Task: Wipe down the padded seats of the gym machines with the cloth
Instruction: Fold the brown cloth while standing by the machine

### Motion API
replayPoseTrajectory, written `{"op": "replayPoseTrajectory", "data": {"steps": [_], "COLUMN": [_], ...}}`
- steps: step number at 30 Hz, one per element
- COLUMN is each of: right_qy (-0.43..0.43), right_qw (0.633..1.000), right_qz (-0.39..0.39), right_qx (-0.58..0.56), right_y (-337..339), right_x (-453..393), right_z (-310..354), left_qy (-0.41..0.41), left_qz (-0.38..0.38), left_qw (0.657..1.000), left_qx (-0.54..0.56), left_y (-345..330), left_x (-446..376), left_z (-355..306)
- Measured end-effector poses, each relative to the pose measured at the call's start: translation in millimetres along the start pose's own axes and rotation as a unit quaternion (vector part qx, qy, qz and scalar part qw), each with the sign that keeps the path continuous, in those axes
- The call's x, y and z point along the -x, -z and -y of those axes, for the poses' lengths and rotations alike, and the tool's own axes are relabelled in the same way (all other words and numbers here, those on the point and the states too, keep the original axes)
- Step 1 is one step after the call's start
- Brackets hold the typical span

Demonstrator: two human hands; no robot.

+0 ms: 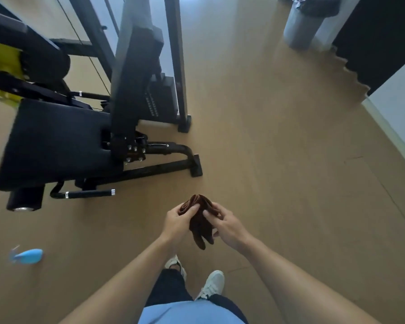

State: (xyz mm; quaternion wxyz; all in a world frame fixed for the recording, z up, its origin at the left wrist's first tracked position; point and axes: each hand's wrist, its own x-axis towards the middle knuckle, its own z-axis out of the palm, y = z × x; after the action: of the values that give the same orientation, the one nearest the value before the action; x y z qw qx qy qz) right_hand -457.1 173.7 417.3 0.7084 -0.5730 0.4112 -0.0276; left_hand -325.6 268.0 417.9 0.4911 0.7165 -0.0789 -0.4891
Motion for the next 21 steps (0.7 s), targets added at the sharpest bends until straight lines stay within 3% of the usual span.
{"op": "replayPoseTrajectory", "data": {"steps": [2,7,15,21], "right_qy": [0.004,0.069,0.084,0.097], "right_qw": [0.998,0.996,0.988,0.984], "right_qz": [-0.022,-0.059,0.01,0.005], "right_qx": [-0.05,0.008,0.132,0.151], "right_y": [-18,-59,-170,-249], "right_x": [0,-13,-53,-65], "right_z": [4,14,37,63], "left_qy": [0.011,0.025,-0.042,-0.05], "left_qz": [-0.016,-0.061,0.026,0.012], "left_qw": [1.0,0.997,0.999,0.998], "left_qx": [0.012,0.029,-0.008,0.048], "left_y": [19,76,182,263], "left_x": [4,16,16,8], "left_z": [6,22,39,45]}}
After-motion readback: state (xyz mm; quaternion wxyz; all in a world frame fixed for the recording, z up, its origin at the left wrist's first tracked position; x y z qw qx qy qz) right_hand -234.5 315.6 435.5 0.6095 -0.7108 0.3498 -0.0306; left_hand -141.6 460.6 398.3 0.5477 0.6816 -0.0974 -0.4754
